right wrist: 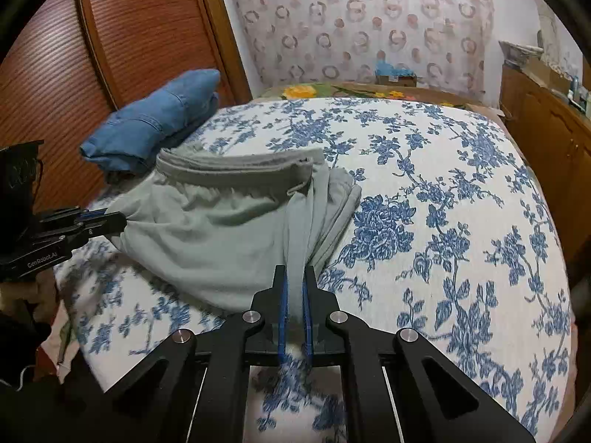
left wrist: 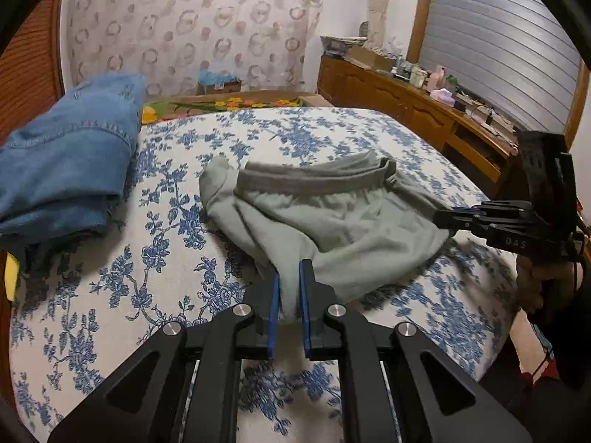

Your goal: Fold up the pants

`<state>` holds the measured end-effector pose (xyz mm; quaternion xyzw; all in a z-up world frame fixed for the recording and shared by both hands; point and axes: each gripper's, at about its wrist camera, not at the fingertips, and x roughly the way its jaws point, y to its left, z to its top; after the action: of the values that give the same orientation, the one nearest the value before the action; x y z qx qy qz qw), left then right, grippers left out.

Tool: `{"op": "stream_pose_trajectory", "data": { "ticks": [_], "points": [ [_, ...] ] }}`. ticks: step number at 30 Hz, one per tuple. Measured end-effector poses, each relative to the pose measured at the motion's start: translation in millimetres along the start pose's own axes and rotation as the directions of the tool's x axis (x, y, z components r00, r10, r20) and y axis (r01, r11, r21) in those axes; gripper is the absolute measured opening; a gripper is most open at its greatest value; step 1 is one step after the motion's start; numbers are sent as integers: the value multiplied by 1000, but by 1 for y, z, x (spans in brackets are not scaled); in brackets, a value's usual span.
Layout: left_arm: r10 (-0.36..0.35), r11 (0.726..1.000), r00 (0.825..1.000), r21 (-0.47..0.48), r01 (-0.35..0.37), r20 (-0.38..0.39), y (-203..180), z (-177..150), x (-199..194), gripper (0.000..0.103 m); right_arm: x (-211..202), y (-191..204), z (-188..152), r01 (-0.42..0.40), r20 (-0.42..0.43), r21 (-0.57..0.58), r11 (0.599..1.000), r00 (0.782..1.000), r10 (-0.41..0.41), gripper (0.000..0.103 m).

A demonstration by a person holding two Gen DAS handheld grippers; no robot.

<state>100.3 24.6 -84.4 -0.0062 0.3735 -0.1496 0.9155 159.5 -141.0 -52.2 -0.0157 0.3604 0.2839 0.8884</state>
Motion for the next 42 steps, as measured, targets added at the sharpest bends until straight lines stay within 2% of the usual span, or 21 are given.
{"op": "stream_pose_trajectory", "data": {
  "ticks": [11,18,33,36,38,40,42],
  "points": [
    [-14,999,1000,39,14,-1,-20,-18,-35,11,-33,9,-21,-31,24,-8,999,999,31,6],
    [-12,998,1000,61,11,28,-28,-14,-50,11,-46,14,-25,-24,30,-21,999,999,25,6],
    [1,998,1000,59,0,-14,-26,-21,-43,12,-53,14,-33,-33,23,-12,999,999,34,6],
    [16,998,1000,53,-15,-23,-24,-21,-40,17,-56,14,-32,-28,31,-13,1000,999,28,7],
    [24,999,999,48,-23,-24,-22,-22,-39,22,-57,14,-31,-21,36,-18,1000,999,21,10],
    [31,999,999,44,-30,-30,-21,-22,-37,32,-58,15,-30,-4,43,-22,1000,999,5,14],
    [32,999,999,39,-31,-33,-18,-22,-34,52,-59,15,-29,-1,46,-26,1000,999,2,17]
  ]
}}
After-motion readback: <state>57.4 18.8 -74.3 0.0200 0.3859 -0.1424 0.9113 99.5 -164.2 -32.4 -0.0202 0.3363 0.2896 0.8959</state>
